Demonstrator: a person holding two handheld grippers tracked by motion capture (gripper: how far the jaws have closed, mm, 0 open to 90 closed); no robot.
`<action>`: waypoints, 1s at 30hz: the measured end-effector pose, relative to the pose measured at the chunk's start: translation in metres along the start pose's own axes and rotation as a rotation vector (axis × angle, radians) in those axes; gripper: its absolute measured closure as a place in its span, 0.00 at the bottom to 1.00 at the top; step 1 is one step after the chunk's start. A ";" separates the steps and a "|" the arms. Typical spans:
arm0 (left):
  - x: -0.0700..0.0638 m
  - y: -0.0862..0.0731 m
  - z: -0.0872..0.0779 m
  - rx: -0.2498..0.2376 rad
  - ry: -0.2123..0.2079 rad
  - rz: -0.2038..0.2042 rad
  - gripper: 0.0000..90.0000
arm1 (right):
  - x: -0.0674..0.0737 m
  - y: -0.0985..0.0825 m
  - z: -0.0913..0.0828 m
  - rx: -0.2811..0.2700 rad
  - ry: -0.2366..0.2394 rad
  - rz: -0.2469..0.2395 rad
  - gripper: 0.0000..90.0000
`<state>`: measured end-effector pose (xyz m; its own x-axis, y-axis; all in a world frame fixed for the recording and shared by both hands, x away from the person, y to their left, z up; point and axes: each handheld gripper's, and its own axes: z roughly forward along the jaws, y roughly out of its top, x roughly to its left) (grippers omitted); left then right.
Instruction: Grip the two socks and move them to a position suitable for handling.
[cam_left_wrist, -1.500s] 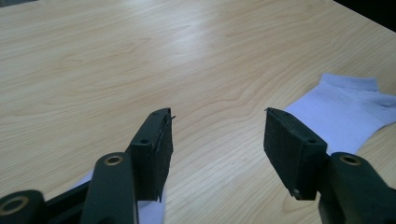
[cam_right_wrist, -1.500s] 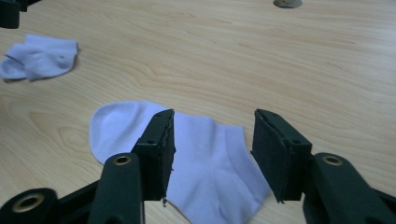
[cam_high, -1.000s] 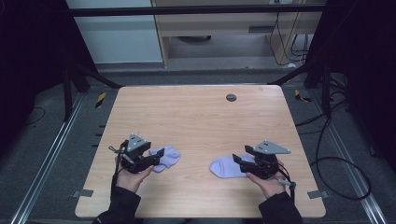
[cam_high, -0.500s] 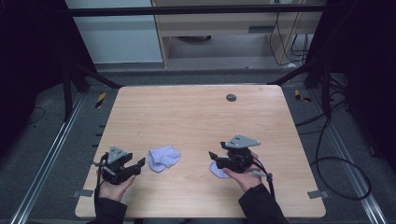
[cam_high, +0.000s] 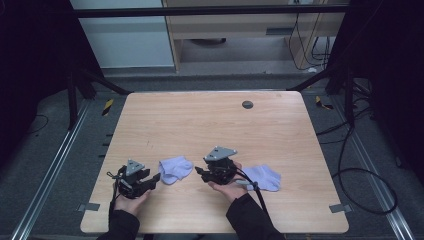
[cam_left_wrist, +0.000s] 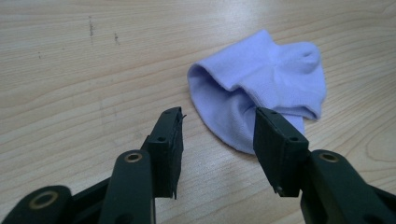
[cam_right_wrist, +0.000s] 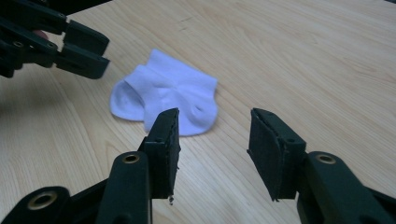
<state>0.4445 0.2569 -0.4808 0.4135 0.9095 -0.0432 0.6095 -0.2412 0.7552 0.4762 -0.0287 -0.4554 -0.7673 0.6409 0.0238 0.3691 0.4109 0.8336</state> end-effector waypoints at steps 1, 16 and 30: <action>0.000 0.000 0.001 0.000 -0.002 0.005 0.58 | 0.002 0.001 0.004 0.004 0.005 -0.002 0.61; -0.011 -0.001 0.017 0.042 -0.014 0.068 0.60 | 0.025 -0.003 0.064 0.103 0.064 -0.016 0.70; -0.012 -0.002 0.022 0.074 -0.053 0.062 0.82 | 0.035 -0.002 0.082 0.154 0.072 -0.024 0.93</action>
<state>0.4532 0.2395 -0.4961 0.4859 0.8734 -0.0342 0.6295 -0.3225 0.7069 0.4914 0.0461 -0.5010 -0.8101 0.5842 0.0490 0.4220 0.5231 0.7404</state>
